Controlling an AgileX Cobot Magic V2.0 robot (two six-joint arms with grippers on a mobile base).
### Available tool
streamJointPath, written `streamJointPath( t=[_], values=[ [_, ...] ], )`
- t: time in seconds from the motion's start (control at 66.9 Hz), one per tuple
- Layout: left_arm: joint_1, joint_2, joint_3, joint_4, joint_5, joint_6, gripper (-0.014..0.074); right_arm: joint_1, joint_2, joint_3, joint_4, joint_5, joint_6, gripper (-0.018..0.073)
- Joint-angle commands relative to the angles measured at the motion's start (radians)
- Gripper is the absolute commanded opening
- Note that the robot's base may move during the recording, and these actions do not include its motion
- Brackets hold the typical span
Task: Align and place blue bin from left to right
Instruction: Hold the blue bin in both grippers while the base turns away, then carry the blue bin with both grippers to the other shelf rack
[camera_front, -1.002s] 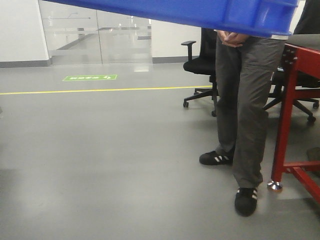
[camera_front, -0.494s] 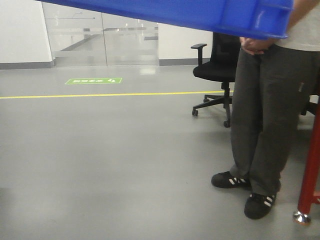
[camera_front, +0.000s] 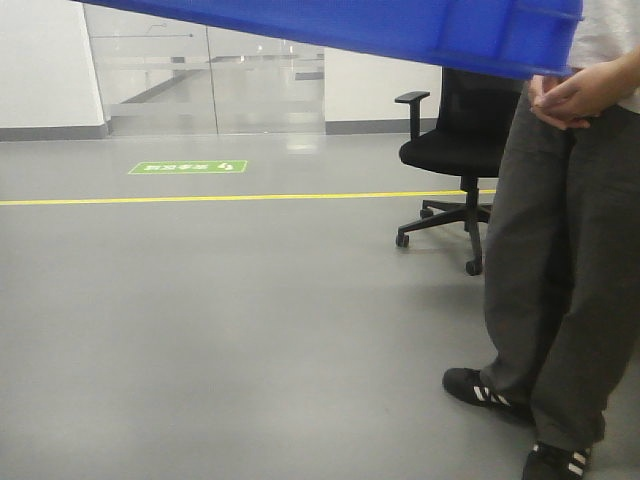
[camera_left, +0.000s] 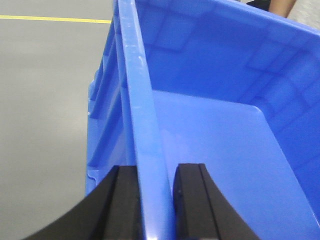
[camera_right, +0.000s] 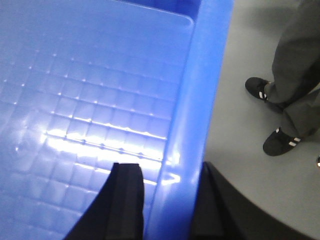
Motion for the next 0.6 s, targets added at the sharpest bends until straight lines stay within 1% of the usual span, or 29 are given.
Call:
streamJointPath(
  t=[0.0, 0.583],
  values=[
    [-0.002, -0.026, -0.012, -0.006, -0.110, 0.021, -0.0111, 0.002, -0.018, -0.014, 0.003, -0.072, -0.036, -0.0070],
    [-0.002, -0.026, -0.012, -0.006, -0.110, 0.021, -0.0111, 0.002, -0.018, -0.014, 0.003, -0.072, -0.036, -0.0070]
  ],
)
